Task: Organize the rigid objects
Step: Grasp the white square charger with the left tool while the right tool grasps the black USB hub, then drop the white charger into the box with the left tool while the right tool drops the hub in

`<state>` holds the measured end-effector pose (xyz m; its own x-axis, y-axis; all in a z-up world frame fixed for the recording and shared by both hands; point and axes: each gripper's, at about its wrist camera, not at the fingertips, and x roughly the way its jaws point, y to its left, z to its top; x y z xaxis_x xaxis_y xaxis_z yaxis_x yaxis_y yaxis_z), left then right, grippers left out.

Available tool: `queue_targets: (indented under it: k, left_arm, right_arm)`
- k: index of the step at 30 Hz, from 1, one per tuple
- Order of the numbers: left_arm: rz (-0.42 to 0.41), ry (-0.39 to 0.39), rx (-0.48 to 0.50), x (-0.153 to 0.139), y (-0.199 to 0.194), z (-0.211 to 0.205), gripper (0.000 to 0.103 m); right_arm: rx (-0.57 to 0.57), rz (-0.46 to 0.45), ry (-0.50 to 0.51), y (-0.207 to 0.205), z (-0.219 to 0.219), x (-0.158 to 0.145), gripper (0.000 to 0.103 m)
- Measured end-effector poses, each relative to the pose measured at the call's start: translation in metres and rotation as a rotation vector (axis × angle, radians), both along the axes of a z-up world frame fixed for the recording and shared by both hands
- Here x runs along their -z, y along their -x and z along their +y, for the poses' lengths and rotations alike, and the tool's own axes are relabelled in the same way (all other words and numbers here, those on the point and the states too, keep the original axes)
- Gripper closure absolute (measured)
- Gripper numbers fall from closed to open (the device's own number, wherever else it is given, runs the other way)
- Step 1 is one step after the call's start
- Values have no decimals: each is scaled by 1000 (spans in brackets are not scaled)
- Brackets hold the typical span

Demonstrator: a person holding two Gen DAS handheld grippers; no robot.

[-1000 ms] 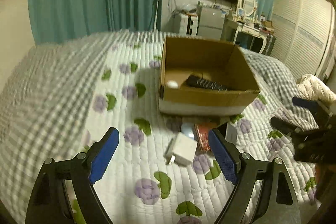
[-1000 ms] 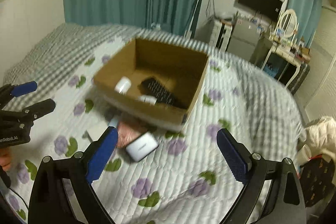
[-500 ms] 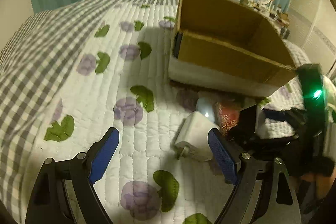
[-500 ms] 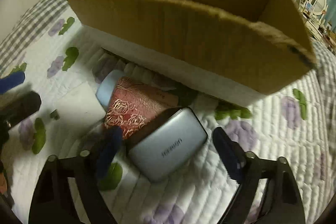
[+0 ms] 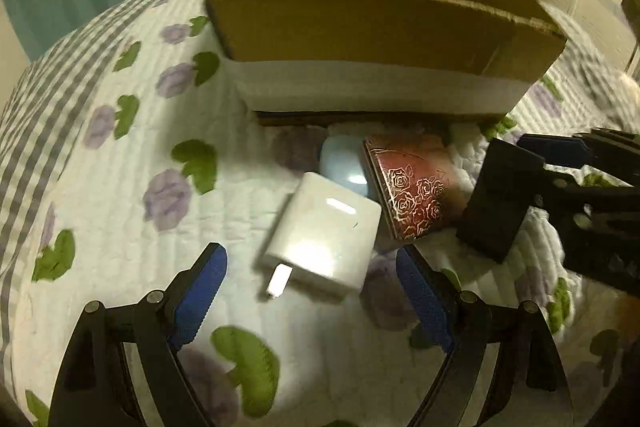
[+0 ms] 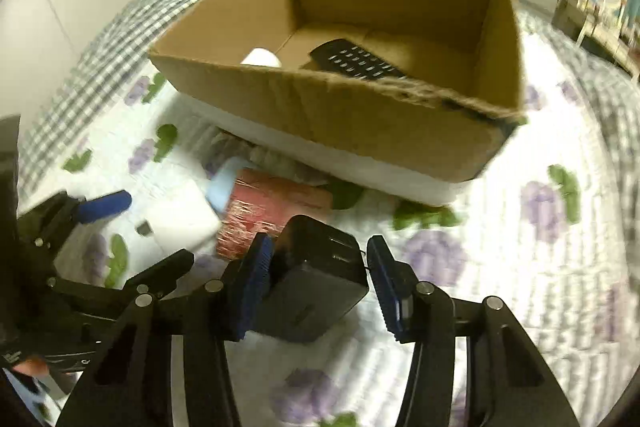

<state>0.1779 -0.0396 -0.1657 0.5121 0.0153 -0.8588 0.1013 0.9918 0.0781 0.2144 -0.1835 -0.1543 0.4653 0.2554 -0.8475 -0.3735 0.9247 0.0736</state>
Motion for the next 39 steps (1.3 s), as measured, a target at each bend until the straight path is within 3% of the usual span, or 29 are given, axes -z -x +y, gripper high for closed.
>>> queue_targets:
  k: [4,7,9,15,17,22,28,33,36,37,38,39]
  left_arm:
    - [-11,-48,42,7,-7,-11,18]
    - [8,-22,68,12,-12,-12,38]
    - [7,-30,61,12,-13,-10,45]
    - [-34,22,36,-1,-1,-2,48]
    - [-59,43,11,-11,7,5,48]
    - [-102,97,-43,-29,22,14,49]
    - [-134,133,-69,-43,26,25,49]
    - [-144,157,-79,-48,20,30,49]
    - [-145,163,-76,-50,21,32,49]
    - [-146,165,-73,-51,22,32,49]
    - [-146,166,-68,-52,24,31,49]
    - [-148,164,-64,-54,27,31,49]
  right_arm:
    - [-10,5,-12,3,-4,0,54]
    - [-12,0,-14,9,-4,0,54]
    - [-9,4,-17,5,-2,1,54]
    - [31,7,-40,-2,1,7,52]
    - [61,12,-11,-4,1,11,41]
    - [143,-1,53,-1,8,18,32]
    - [206,51,22,-9,13,31,23]
    - [232,65,52,-15,21,41,18]
    - [235,67,32,-14,20,42,22]
    - [220,61,18,-11,20,41,40]
    - [198,41,-8,-5,18,36,49]
    - [193,10,-8,1,19,32,50]
